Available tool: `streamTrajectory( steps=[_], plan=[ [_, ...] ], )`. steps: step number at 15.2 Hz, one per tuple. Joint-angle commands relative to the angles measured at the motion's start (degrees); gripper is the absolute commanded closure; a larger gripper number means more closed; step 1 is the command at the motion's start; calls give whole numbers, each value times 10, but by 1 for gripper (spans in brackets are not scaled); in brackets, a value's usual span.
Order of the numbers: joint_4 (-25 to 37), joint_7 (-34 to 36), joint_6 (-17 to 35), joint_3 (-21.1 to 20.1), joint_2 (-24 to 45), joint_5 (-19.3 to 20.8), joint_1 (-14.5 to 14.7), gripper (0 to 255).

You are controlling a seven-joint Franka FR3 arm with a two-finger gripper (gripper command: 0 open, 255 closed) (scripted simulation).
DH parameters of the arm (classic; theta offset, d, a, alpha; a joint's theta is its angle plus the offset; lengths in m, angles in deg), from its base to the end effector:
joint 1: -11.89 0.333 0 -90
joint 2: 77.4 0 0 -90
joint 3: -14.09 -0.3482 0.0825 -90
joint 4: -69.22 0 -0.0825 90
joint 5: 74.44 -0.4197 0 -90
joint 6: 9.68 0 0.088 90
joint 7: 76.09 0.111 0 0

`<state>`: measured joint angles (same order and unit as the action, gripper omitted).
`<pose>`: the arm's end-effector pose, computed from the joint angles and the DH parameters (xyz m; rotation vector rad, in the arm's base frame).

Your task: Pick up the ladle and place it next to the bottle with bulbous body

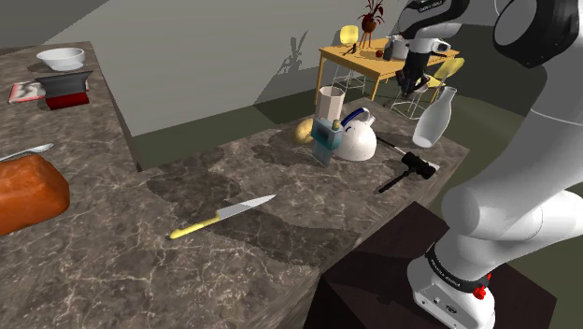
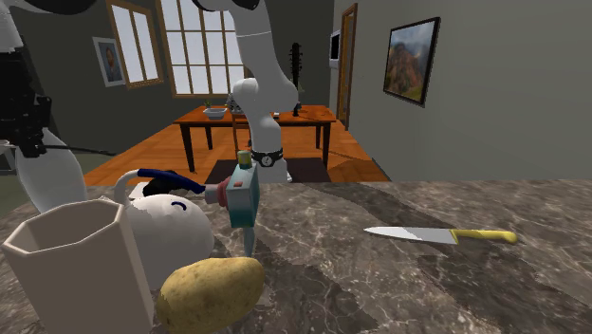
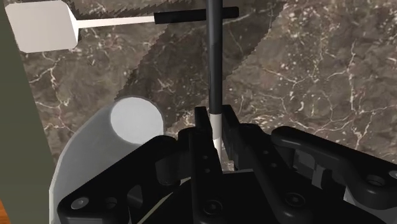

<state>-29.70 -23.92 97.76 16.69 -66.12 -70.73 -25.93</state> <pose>0.4957 -0.4265 0.4761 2.1424 -2.1936 -0.0623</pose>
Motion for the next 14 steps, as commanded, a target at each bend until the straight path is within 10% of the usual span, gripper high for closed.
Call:
streamTrajectory(
  steps=[1, 14],
  plan=[
    [-13, 1, 16, 0, 3, 0, 0, 255],
    [-74, 6, 107, 0, 33, 1, -1, 255]
  ],
)
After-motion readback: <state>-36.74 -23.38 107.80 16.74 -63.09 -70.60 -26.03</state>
